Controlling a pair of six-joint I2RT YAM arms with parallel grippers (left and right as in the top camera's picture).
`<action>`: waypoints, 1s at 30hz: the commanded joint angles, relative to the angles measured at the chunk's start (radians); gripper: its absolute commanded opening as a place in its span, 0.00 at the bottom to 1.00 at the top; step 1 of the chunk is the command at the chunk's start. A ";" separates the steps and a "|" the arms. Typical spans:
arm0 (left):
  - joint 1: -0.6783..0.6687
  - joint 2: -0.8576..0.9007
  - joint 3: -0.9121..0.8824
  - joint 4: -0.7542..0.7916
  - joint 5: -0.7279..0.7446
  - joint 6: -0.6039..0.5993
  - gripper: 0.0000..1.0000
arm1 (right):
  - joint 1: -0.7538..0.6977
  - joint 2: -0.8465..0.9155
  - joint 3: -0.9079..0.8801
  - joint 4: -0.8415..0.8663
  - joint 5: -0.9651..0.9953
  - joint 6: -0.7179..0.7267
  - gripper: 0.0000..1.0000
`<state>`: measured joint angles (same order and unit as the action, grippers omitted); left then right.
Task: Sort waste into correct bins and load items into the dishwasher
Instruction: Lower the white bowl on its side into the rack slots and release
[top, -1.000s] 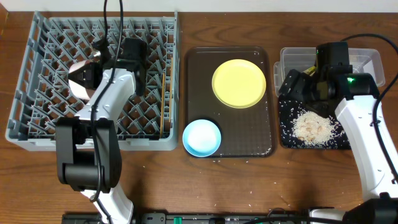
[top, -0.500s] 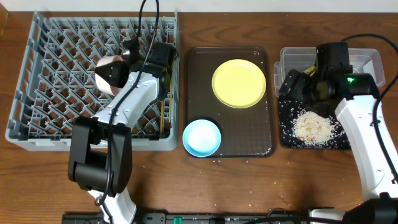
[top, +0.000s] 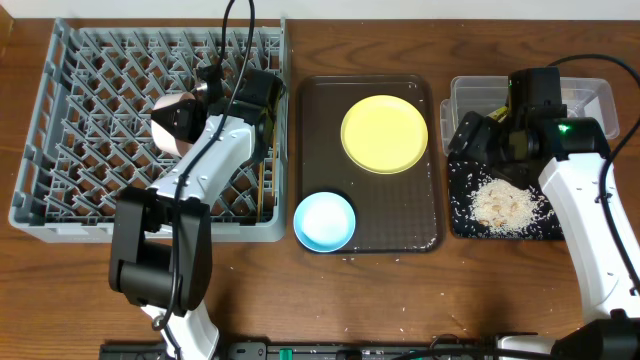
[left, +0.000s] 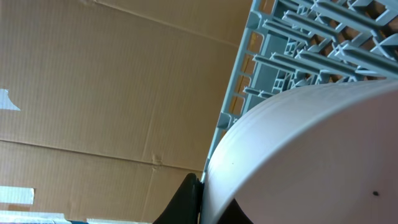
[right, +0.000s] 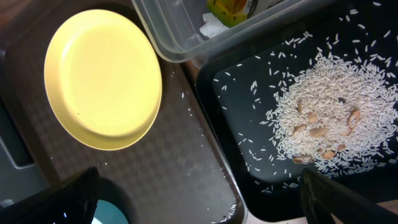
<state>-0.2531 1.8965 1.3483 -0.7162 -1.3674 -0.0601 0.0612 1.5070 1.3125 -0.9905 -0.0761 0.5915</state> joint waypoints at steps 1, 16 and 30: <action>0.041 0.008 -0.008 -0.005 -0.013 -0.034 0.08 | -0.008 -0.016 0.001 -0.001 -0.003 0.006 0.99; 0.042 0.028 -0.023 0.024 0.139 -0.085 0.08 | -0.008 -0.016 0.001 -0.001 -0.003 0.006 0.99; 0.040 0.051 -0.023 0.008 -0.021 -0.084 0.08 | -0.008 -0.016 0.001 -0.001 -0.003 0.006 0.99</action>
<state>-0.2111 1.9255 1.3334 -0.7086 -1.2964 -0.1291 0.0612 1.5070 1.3125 -0.9905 -0.0761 0.5915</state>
